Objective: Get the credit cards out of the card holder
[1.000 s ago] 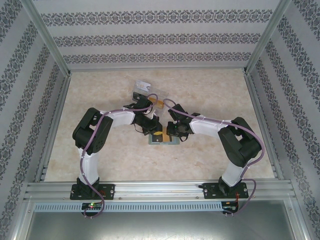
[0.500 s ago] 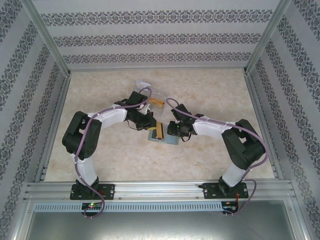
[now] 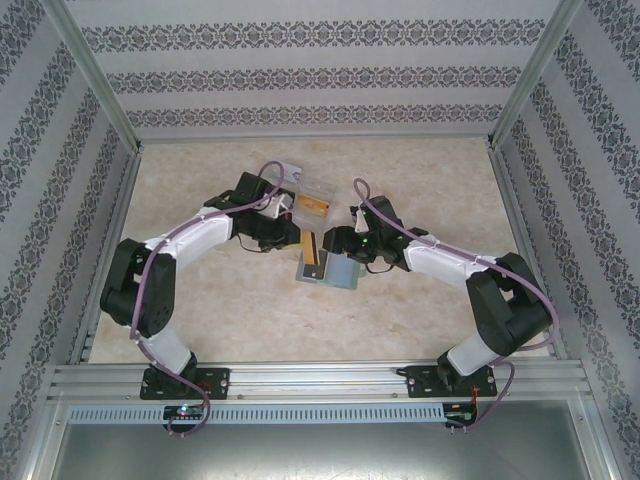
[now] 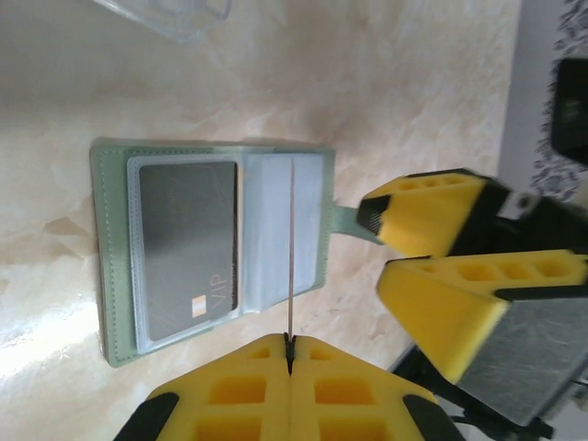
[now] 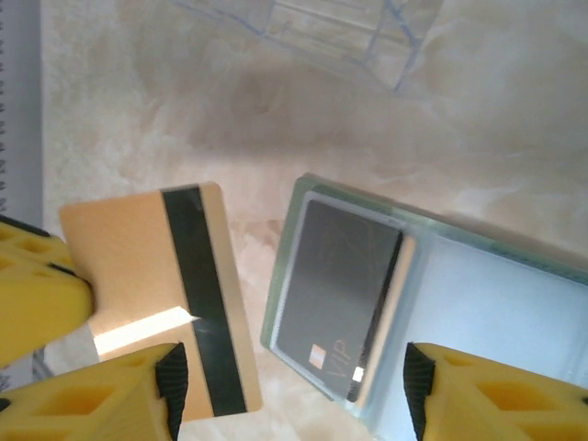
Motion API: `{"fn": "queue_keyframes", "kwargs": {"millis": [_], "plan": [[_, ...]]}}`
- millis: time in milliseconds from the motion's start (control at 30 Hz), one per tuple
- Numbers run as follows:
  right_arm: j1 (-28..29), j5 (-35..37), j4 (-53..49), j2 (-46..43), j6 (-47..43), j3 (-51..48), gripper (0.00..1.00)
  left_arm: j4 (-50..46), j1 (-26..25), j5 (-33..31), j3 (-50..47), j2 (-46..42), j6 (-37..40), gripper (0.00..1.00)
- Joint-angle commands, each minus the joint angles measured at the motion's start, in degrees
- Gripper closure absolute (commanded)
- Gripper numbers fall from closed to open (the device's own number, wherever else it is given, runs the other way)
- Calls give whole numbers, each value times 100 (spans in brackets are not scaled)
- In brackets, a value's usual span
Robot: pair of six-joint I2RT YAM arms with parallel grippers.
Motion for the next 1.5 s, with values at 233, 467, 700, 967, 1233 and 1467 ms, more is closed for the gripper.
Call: {"fn": "queue_keyframes", "kwargs": {"millis": [233, 467, 700, 967, 1233, 1467], "plan": [[-361, -1444, 983, -282, 868, 521, 22, 1614, 525, 1178, -154, -878, -1437, 100], [-390, -2027, 2230, -255, 1642, 474, 39, 2021, 608, 1280, -146, -1119, -1920, 100], [-390, -2177, 3072, -328, 1966, 234, 58, 2555, 641, 1416, -304, -1150, -2424, 100], [-386, -2178, 3039, -368, 1748, 167, 79, 2189, 777, 1425, -322, -1250, -2360, 100], [-140, -1415, 1035, -552, -149, 498, 100, -798, 947, 611, 116, -1403, -808, 66], [362, 755, -1400, -1, -2577, 1671, 100, -2391, 1495, -456, 400, -1706, 400, 18]]}}
